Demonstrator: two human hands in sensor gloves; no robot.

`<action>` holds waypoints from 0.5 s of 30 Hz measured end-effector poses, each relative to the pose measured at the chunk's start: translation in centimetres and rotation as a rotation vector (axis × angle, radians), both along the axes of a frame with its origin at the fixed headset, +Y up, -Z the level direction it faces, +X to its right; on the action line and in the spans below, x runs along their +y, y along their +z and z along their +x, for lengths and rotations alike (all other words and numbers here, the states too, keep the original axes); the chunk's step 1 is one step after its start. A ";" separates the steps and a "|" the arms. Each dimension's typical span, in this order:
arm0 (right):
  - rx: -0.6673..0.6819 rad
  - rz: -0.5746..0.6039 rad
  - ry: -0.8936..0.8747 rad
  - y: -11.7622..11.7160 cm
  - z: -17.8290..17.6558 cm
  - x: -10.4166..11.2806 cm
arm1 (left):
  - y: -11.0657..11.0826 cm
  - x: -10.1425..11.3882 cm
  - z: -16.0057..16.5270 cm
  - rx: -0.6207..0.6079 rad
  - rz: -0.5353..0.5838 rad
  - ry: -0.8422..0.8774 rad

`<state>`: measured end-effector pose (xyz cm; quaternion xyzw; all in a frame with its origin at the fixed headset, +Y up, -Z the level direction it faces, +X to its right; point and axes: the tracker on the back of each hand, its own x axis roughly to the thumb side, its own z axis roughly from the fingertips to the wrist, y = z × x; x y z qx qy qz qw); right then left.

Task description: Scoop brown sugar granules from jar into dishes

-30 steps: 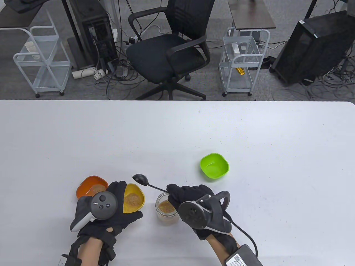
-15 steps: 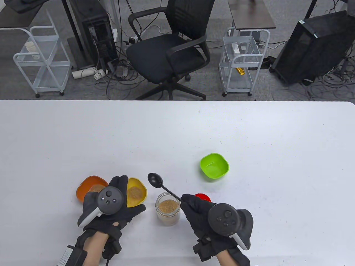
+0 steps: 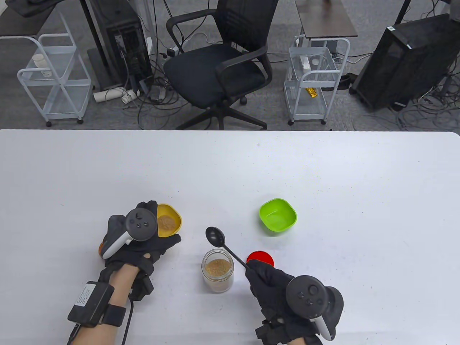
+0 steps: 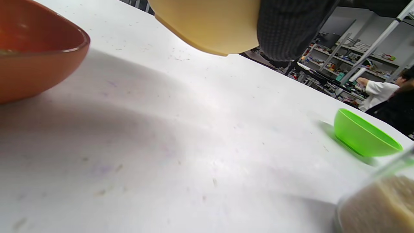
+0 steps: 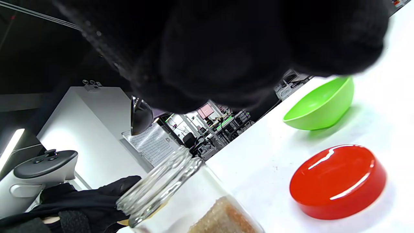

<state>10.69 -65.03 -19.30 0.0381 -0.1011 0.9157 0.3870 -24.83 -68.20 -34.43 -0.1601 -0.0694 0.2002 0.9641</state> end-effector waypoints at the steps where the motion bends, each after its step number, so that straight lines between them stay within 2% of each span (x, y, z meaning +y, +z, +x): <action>1: -0.004 -0.001 -0.007 0.1 0.1 -0.1 | -0.6 -0.2 -0.3 0.014 -0.014 0.006; 9: -0.023 0.007 -0.029 0.6 0.6 -0.5 | -3.8 -1.6 0.0 0.054 -0.092 -0.028; 15: -0.018 0.009 -0.040 0.8 0.7 -0.6 | -4.6 -2.8 1.5 0.029 -0.156 -0.124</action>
